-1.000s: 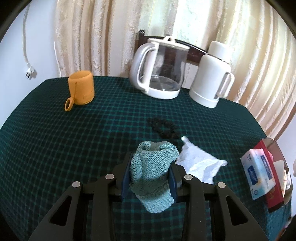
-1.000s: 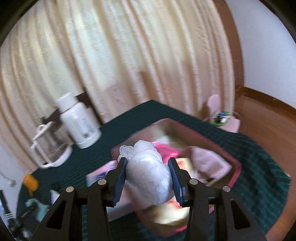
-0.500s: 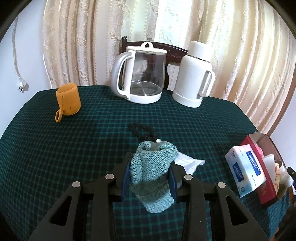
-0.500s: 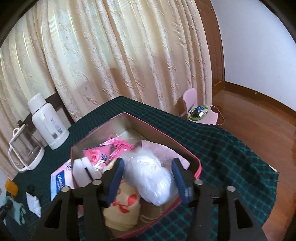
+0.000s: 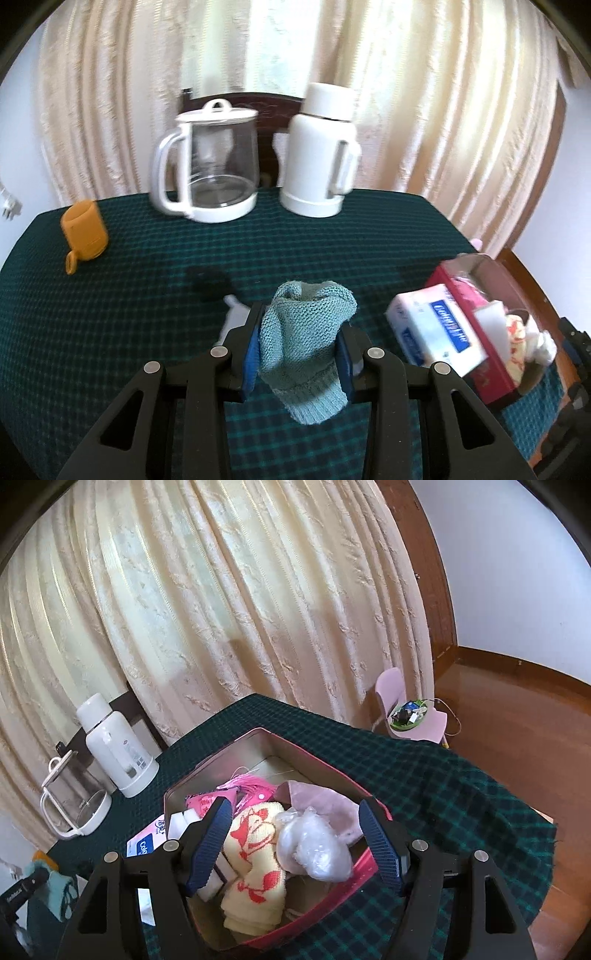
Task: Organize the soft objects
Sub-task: 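Carry the green knit cap into the tin box and open the left gripper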
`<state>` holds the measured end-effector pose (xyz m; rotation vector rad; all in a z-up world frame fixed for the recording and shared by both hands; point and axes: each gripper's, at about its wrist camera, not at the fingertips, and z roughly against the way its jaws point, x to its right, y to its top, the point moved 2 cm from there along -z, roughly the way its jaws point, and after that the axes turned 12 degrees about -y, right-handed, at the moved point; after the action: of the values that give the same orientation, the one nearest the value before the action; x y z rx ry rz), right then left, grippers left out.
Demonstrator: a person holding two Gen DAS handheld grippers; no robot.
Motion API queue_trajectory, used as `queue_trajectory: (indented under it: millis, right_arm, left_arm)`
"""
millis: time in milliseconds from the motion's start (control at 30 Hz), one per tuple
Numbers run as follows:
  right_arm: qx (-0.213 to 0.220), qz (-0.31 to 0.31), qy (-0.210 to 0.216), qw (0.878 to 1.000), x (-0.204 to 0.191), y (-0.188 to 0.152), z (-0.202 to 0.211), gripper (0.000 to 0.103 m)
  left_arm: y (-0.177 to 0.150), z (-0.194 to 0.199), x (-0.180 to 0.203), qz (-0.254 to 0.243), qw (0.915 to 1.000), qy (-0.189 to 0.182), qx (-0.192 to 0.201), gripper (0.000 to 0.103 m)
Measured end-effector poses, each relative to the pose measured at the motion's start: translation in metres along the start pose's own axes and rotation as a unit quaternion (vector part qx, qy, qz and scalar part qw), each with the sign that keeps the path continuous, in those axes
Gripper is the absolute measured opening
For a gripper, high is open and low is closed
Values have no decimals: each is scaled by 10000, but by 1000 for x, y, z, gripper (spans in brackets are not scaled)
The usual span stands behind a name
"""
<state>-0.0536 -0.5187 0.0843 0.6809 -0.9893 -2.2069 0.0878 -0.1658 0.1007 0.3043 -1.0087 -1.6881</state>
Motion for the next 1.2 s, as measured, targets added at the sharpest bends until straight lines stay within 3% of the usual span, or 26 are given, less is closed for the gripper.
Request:
queue_trajectory:
  millis: [567, 833, 1200]
  right_arm:
    - [164, -17, 34, 9999, 8, -6, 12, 75]
    - [175, 15, -37, 9998, 11, -8, 14, 75]
    - [60, 57, -79, 9999, 9, -7, 8, 75]
  left_arm:
    - [25, -49, 84, -614, 9948, -772, -240, 36]
    - [34, -84, 128, -765, 9846, -1473, -546, 36]
    - [35, -129, 182, -1150, 9678, -2020, -967, 36]
